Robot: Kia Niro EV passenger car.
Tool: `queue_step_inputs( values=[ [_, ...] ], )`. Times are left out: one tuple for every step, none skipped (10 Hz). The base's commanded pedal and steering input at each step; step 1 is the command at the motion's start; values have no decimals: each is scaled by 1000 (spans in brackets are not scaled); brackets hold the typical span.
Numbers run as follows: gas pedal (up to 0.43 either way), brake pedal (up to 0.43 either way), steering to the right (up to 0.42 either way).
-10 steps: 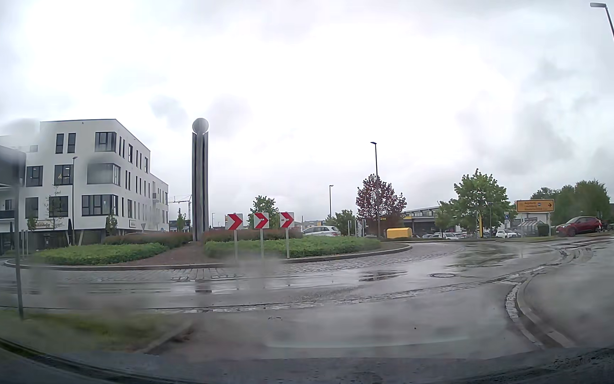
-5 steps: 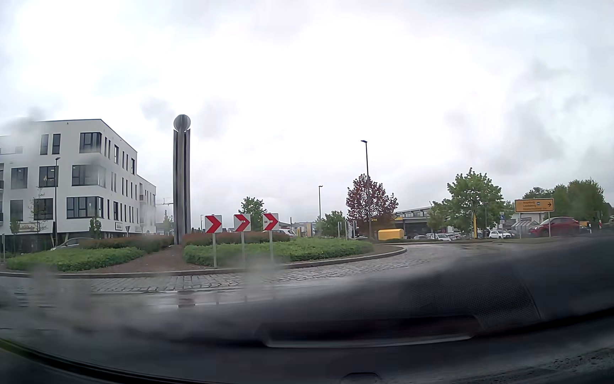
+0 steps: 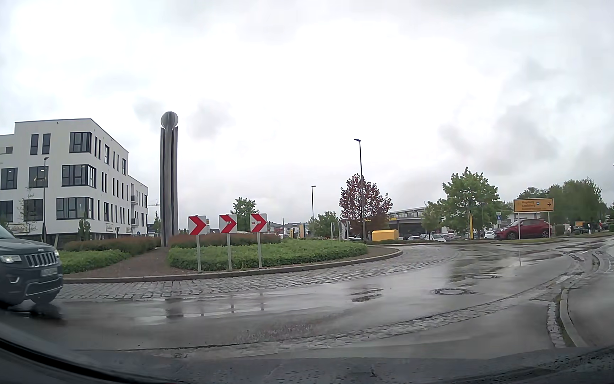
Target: Follow the waypoints while adhering to traffic rules and regulations
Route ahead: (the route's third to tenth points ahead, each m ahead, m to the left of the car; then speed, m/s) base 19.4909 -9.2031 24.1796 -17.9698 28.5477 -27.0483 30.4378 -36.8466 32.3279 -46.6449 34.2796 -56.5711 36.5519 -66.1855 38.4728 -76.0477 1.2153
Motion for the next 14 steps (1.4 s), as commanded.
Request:
queue_step_inputs(
  values=[
    [0,0,84],
    [0,0,87],
    [0,0,91],
    [110,0,96],
    [177,0,102],
    [220,0,108],
    [240,0,112],
    [287,0,115],
    [319,0,116],
    [358,0,117],
    [390,0,118],
    [398,0,121],
    [409,0,126],
    [409,0,132]
  ],
)
